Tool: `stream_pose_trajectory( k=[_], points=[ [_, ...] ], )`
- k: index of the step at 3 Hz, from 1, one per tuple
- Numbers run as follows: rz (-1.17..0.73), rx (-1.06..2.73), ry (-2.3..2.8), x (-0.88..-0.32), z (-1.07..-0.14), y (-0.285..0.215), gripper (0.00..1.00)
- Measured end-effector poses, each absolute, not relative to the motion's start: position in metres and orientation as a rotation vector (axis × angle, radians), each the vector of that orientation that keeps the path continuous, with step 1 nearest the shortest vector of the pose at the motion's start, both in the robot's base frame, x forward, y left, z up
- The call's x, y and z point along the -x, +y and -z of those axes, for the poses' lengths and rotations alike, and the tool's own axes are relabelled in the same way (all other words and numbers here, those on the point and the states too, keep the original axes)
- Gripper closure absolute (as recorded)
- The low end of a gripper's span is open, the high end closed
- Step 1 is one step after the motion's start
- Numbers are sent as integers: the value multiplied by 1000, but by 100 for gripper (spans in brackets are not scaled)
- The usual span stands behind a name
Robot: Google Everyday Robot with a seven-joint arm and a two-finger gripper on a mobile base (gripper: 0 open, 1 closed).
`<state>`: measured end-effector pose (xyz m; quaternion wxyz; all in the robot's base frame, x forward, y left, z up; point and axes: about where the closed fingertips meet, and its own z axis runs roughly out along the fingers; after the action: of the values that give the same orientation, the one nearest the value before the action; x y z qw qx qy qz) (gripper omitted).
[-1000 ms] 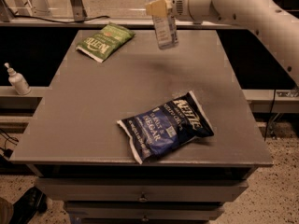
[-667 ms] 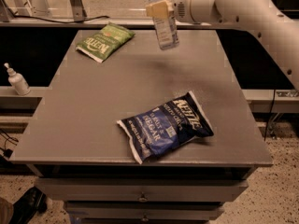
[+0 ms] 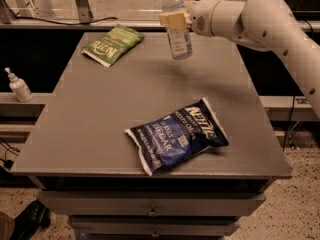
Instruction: Place blue plastic bottle upright
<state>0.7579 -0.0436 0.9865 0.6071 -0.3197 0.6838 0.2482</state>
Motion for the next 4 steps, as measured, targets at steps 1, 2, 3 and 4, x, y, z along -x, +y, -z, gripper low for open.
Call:
stream_pose_trajectory(
  k=[1, 2, 3, 4],
  points=[
    [-618, 756, 1523, -754, -981, -44, 100],
    [-650, 783, 1479, -750, -978, -45, 100],
    [-687, 802, 1445, -747, -974, -52, 100],
    [-720, 836, 1408, -745, -973, -55, 100]
  ],
)
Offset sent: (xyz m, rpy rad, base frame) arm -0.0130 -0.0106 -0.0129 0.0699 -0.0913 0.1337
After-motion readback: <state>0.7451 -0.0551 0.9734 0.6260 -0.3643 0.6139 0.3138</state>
